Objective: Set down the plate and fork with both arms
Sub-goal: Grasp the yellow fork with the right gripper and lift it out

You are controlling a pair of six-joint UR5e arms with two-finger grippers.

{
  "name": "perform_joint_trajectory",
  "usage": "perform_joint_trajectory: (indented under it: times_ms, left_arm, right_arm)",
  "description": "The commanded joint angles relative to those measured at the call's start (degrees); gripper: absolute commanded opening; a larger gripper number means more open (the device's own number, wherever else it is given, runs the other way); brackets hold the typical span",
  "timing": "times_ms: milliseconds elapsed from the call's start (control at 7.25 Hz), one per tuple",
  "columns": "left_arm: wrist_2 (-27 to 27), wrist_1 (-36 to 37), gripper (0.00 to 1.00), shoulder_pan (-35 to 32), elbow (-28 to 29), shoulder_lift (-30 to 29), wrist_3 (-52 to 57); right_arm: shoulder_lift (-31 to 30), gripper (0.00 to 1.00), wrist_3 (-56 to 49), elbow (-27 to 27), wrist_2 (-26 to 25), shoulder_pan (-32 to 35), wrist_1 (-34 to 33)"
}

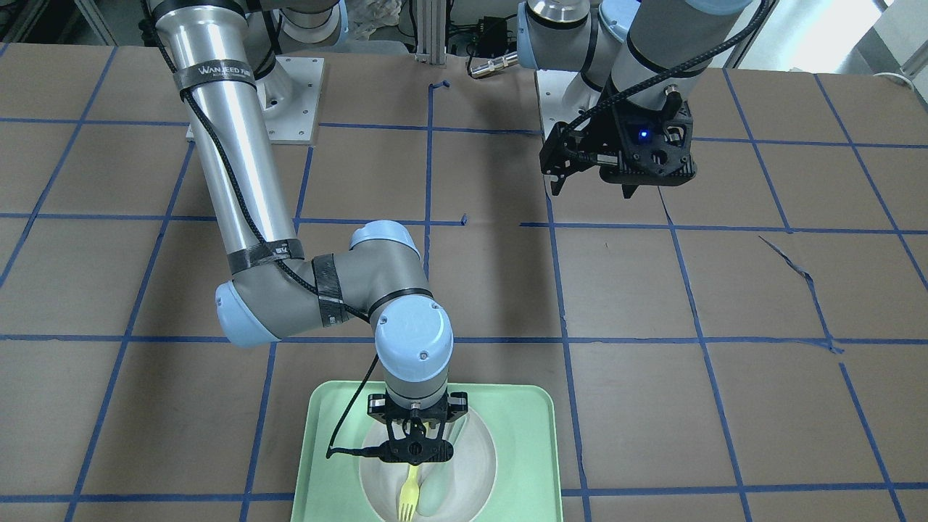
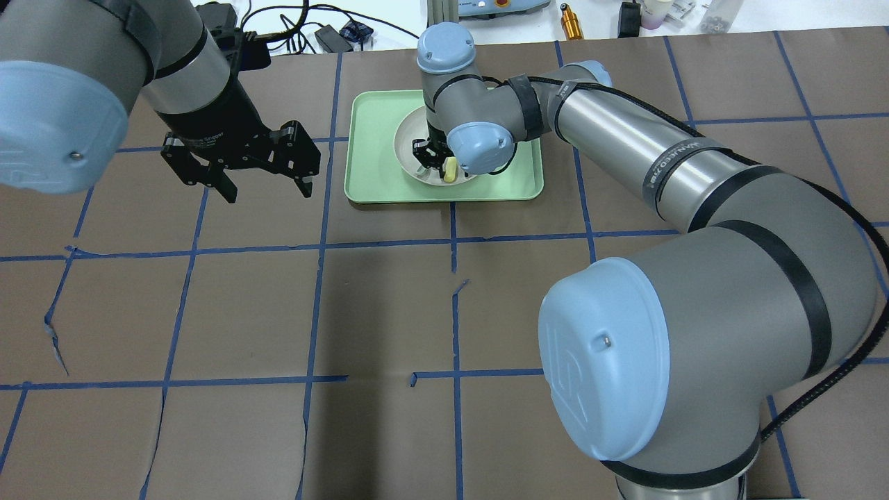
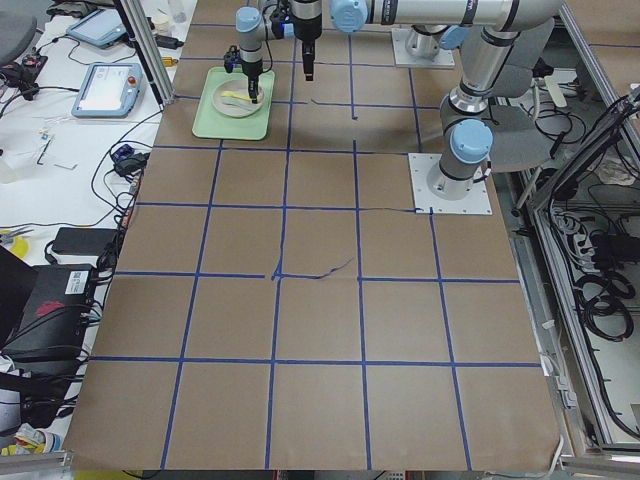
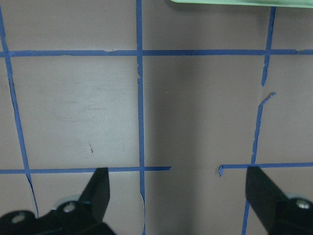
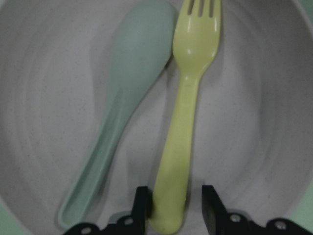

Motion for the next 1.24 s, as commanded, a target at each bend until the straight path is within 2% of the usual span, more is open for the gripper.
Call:
perform_joint_trajectory:
  times_ms: [0,276,690,1103]
  left_arm:
    - [0.0,0.0,1.00,0.1,0.0,0.0,0.0]
    - [0.0,0.0,1.00,0.1,0.0,0.0,0.0]
    - [-0.1,0.0,1.00,0.1,0.0,0.0,0.0]
    - [-0.4,0.2,1.00,0.1,-0.3,-0.1,0.0]
  right_arm:
    - [-0.3,0.25,0.0,-0.1,0.0,-0.1,0.0]
    - [-0.7,0.13,-0.3,-0.1,-0.1,-0.1,0.1]
    - [-5.5,0.13,-3.3,1.0,-0.4,-1.6,0.8]
    - [-6.9,0.13,-14.1,4.7,-0.7,-8.6,1.0]
